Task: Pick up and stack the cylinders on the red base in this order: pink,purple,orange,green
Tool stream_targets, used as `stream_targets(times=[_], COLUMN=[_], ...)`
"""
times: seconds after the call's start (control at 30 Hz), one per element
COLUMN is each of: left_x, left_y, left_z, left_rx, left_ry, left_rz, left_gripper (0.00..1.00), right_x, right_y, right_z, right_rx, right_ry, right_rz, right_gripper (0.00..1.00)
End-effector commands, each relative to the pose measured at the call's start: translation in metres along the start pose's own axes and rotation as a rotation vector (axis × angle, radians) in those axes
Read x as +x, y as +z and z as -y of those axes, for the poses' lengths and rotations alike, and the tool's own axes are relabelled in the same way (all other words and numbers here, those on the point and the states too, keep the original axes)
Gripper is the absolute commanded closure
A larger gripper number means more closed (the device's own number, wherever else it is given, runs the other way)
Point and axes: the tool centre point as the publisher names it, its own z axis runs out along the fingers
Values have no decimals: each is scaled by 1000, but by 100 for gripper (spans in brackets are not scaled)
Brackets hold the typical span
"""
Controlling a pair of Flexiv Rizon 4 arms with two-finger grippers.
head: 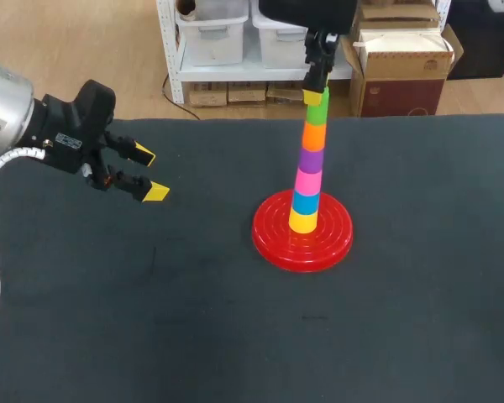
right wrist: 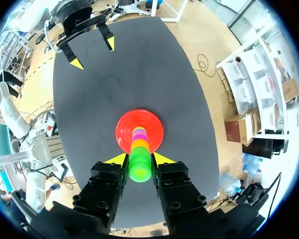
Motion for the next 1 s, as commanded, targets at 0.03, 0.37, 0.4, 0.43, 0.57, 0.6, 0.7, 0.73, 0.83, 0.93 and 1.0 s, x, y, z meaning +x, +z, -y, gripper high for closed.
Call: stream_targets(times=[0.03,0.37,0.4,0.43,0.57,0.6,0.7,0.73,0.83,0.93,1.0], left_x=[0,0,0,0,0,0,0,0,0,0,0], left_y=[1,1,1,1,1,1,1,1,1,1,1], left_z=[-1,-1,-1,-1,-1,-1,-1,-1,-1,-1,-1], left_rx=[0,0,0,0,0,0,0,0,0,0,0], left_ry=[1,1,1,1,1,1,1,1,1,1,1], left_rz=[0,0,0,0,0,0,0,0,0,0,0], left_gripper=[0,0,0,0,0,0,0,0,0,0,0], right_x=[-1,-17,-18,-18,-14,-11,2,8,25,42,50], right_y=[16,0,-3,-8,-23,-26,-31,-31,-27,-25,-25], right_z=[1,-5,-5,-6,-11,-12,-14,-14,-16,-17,-20], right_rx=[1,66,70,77,113,122,152,148,151,137,134], right_ry=[4,-30,-28,-26,1,19,58,73,136,210,233], right_rz=[-3,92,109,131,206,226,278,297,329,370,395], right_gripper=[100,0,0,0,0,0,0,0,0,0,0])
